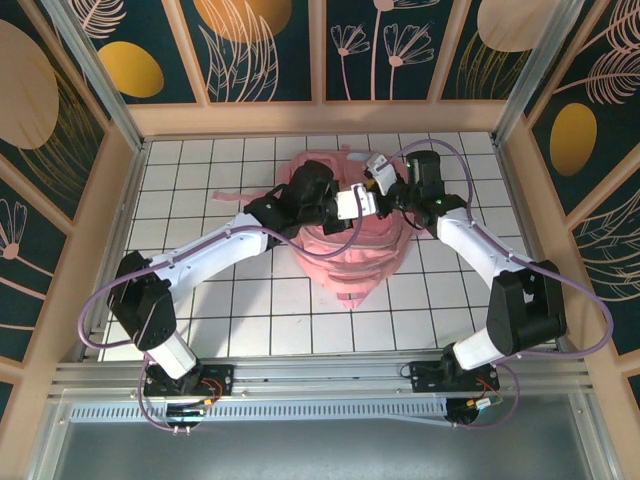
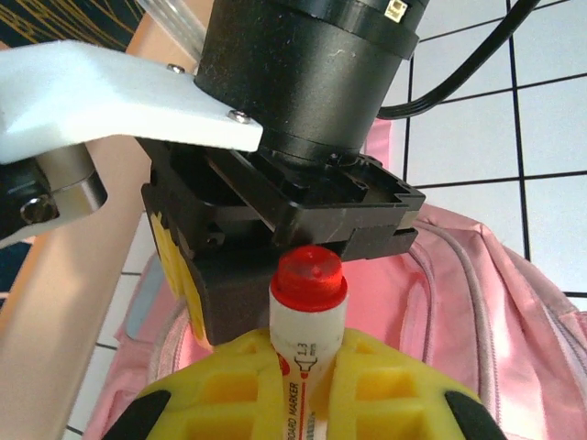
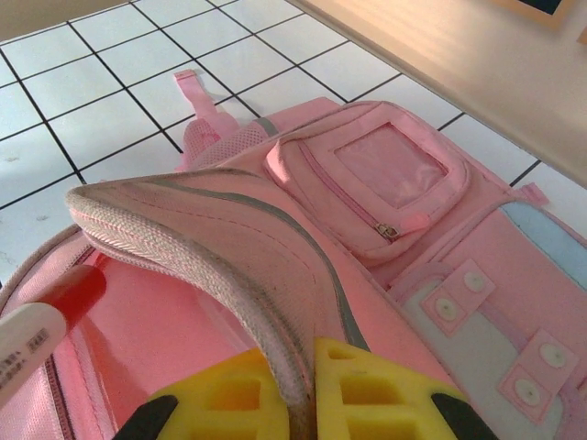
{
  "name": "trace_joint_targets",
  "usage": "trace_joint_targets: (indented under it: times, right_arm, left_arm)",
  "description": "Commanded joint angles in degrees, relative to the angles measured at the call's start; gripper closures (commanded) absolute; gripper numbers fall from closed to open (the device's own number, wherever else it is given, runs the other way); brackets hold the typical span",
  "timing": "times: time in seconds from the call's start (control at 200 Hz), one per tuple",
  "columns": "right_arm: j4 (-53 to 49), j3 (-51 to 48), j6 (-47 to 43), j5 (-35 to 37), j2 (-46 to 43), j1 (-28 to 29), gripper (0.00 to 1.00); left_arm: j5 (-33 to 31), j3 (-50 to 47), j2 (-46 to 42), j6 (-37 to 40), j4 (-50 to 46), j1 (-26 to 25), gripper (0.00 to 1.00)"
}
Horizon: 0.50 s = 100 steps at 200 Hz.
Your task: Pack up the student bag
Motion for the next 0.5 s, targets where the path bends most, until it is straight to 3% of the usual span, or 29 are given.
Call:
trace_joint_targets:
  times: [0.0,0.16,0.285,0.305,0.37,0.39,0.495]
  right_arm:
    - [3.3,2.6,1.6,-2.7,-2.9,0.1,0.9]
    - [2.8,2.9,1.4,-3.0,-3.1,0.1,0.9]
    - [2.6,3.1,1.0,-2.4,-3.1,0.1,0.9]
    - [2.6,3.1,1.0,-2.4,-3.1,0.2,0.9]
    - [2.4,3.4,0.4,-2.3,-3.1,0.2,0.9]
    - [2.3,3.4,0.2,-2.3,-3.1,0.3,0.9]
    - [1.9,3.8,-0.5,-2.1,-2.7,0.6,0.9]
  left_arm:
    - [-0.4,-2.7,1.5,3.9,4.6,-0.6,1.0]
    - [-6.3,-4.8,4.7,6.5,5.6,-0.3,1.0]
    - [-7.0,-5.8,5.9,7.4,4.3,0.1,0.94]
    - [-7.2,-5.5,6.1,7.3,3.6,0.1,0.91]
    - [-8.6,-4.0,7.2,5.3,1.9,0.2,0.47]
    - [-9.4,-3.6,7.6,4.3,1.8,0.2,0.39]
    - [-13.1,-1.6,8.6,0.3,2.5,0.6,0.22]
